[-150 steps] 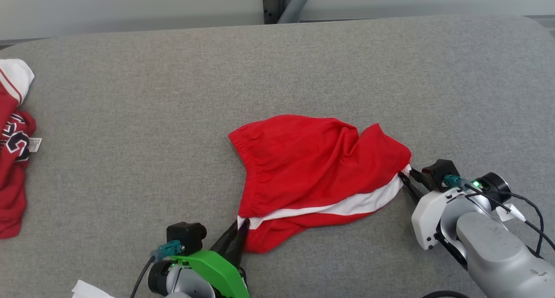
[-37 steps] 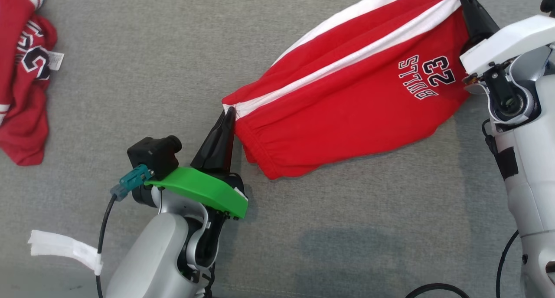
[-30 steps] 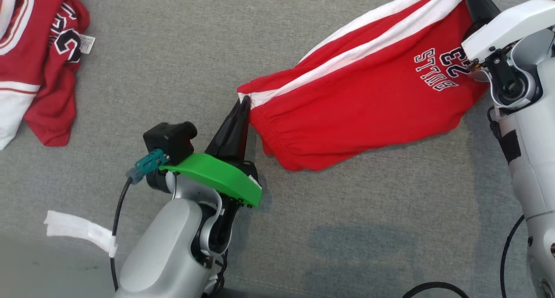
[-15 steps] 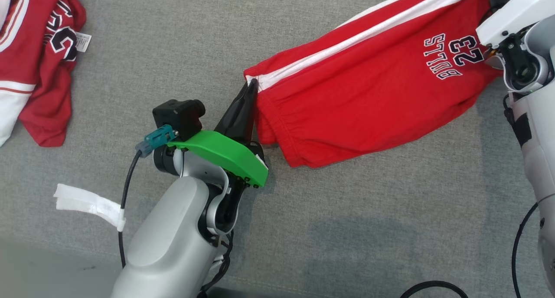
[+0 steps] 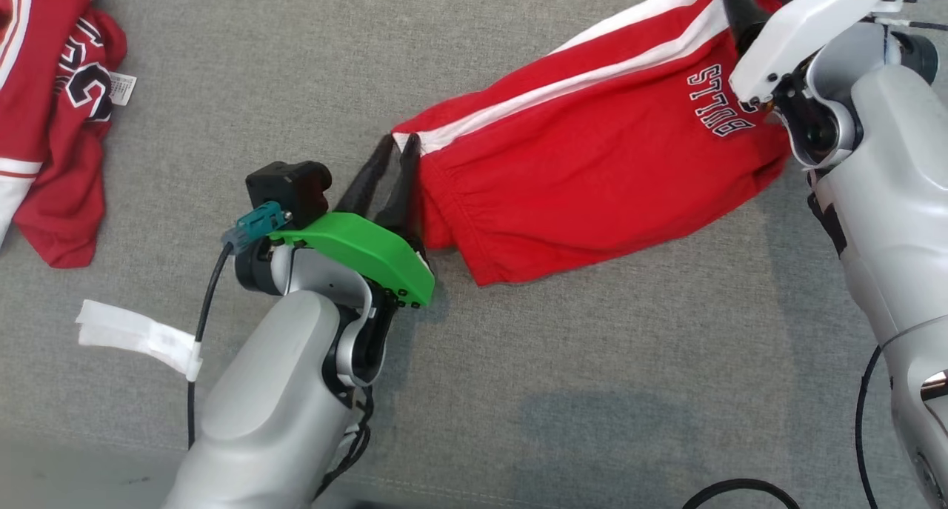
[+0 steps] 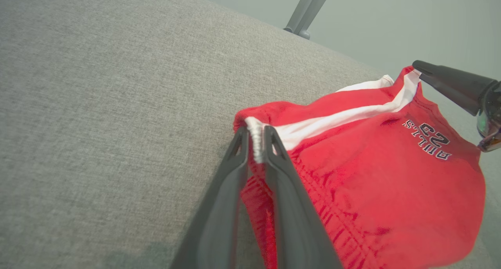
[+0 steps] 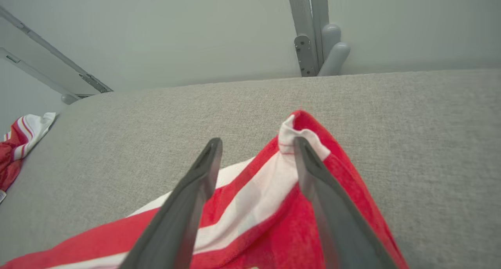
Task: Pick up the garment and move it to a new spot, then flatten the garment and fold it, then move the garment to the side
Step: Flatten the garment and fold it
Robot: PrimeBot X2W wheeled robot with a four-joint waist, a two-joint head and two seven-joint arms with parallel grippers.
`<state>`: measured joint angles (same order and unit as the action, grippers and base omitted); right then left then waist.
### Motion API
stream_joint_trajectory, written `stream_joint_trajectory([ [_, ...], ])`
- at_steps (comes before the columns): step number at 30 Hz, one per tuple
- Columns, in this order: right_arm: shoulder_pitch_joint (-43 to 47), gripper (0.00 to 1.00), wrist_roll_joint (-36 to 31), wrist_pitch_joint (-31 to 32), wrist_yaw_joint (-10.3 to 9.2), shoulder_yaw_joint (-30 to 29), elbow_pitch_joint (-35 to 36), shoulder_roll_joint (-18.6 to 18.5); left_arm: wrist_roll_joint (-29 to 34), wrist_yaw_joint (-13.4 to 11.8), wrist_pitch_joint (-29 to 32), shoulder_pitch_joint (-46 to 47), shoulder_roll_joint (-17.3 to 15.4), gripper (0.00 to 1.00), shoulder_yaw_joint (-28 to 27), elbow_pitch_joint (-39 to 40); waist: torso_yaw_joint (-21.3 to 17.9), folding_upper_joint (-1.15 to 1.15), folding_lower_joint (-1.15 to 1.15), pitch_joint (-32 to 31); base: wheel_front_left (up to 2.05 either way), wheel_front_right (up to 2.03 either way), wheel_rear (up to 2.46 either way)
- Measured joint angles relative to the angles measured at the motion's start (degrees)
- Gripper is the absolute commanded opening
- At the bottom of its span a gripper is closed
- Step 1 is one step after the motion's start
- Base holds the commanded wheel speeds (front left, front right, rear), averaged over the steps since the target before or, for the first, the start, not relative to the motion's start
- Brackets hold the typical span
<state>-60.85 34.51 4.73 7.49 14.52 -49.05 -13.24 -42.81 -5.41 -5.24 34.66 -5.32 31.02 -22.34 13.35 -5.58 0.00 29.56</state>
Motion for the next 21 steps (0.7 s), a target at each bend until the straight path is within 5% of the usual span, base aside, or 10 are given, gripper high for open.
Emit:
stream_joint_trajectory([
  [5, 0.1, 1.0, -1.5, 1.6, 0.0, 4.9, 2.9, -2.1, 3.3, -2.5, -2.0, -1.1, -3.3, 1.0, 0.1, 1.8, -1.0, 0.0, 0.0, -1.2, 0.0, 0.0, 0.0],
  [12, 3.1, 1.0, -2.9, 10.4, 0.04, 12.6, 9.8, -7.7, 10.8, -9.4, -7.3, -10.8, -10.3, 1.0, 0.2, 12.3, -3.1, -0.01, 0.0, -3.5, 0.0, 0.0, 0.0],
  [21, 7.1, 1.0, -3.6, 17.5, 0.03, 10.8, 10.2, -15.2, 11.8, -13.6, -9.1, -20.6, -10.2, 1.0, -0.5, 20.4, -0.8, -0.01, 0.0, -2.7, 0.0, 0.0, 0.0],
])
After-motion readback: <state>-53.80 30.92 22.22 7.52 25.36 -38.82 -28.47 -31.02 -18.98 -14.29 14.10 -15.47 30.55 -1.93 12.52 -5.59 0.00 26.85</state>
